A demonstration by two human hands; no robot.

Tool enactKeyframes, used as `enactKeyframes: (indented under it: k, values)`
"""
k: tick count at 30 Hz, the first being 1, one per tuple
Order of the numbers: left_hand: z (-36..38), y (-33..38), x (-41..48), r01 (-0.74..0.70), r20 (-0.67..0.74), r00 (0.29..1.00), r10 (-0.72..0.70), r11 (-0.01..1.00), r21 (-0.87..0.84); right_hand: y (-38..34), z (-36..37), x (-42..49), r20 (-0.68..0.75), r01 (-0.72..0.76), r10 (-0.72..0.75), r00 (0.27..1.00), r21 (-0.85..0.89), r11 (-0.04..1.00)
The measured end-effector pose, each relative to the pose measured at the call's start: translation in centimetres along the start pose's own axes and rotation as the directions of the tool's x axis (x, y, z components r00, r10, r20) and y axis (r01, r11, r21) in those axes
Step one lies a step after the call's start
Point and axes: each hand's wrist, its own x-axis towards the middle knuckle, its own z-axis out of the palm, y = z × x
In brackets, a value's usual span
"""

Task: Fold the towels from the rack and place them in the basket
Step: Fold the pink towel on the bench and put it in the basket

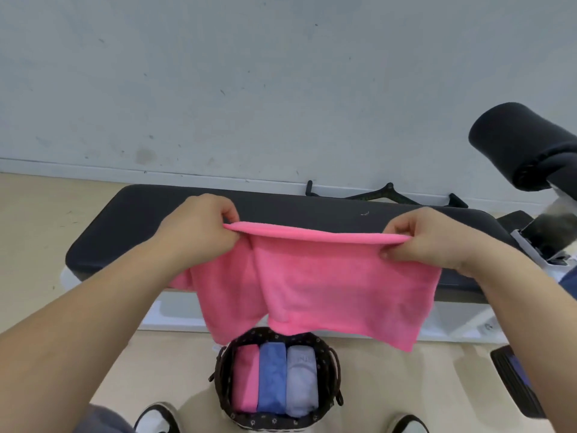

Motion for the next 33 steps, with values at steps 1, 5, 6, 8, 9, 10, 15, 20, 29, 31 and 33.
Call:
enactKeyframes:
  k: [1,5,6,8,9,10,15,20,29,31,33]
  values:
    - [0.0,-0.5,0.1,0.017,0.02,1.0,-0.017,1.0,0.018,0.8,0.1,0.3,-0.129,-0.051,0.04,0.991,-0.081,0.995]
    - [0.3,-1.9,0.6,0.059,0.031,0.998,-0.062,0.995,0.077,2.7,1.1,1.0,-0.533,-0.239,0.073,0.843,-0.25,0.938]
    - [0.4,-2.2,0.8,0.068,0.014,0.997,-0.07,0.994,0.09,2.9,1.2,1.2,-0.564,-0.254,0.077,0.822,-0.243,0.936]
    - [0.8,-2.6,1.3,0.085,-0.023,0.996,-0.083,0.991,0.103,3.1,1.4,2.0,-0.589,-0.285,0.11,0.8,-0.213,0.935]
    - [1.1,-2.7,1.6,0.092,-0.041,0.995,-0.088,0.989,0.112,3.0,1.5,2.4,-0.589,-0.301,0.136,0.797,-0.191,0.934]
    - [1.4,-2.8,2.0,0.102,-0.061,0.994,-0.095,0.987,0.125,2.9,1.6,3.1,-0.582,-0.313,0.172,0.795,-0.151,0.938]
    - [2.8,-3.2,4.9,0.191,-0.101,0.98,-0.175,0.963,0.191,2.9,2.9,6.7,-0.555,-0.305,0.368,0.746,0.206,0.93]
    - [3.6,-3.3,8.3,0.119,-0.023,0.993,-0.117,0.983,0.139,4.8,2.1,9.7,-0.628,-0.348,0.357,0.692,0.143,0.926]
    - [5.8,-1.7,13.3,-0.028,-0.2,0.978,0.056,0.99,0.141,6.2,1.8,14.6,-0.531,-0.363,0.369,0.763,0.121,0.924]
    - [5.8,-1.4,13.7,0.006,-0.197,0.98,0.028,0.985,0.17,5.0,2.8,15.1,-0.525,-0.466,0.401,0.751,0.009,0.885]
    - [5.4,-1.8,13.7,0.089,-0.094,0.993,-0.071,0.974,0.206,3.0,3.5,15.4,-0.587,-0.402,0.257,0.768,-0.128,0.907]
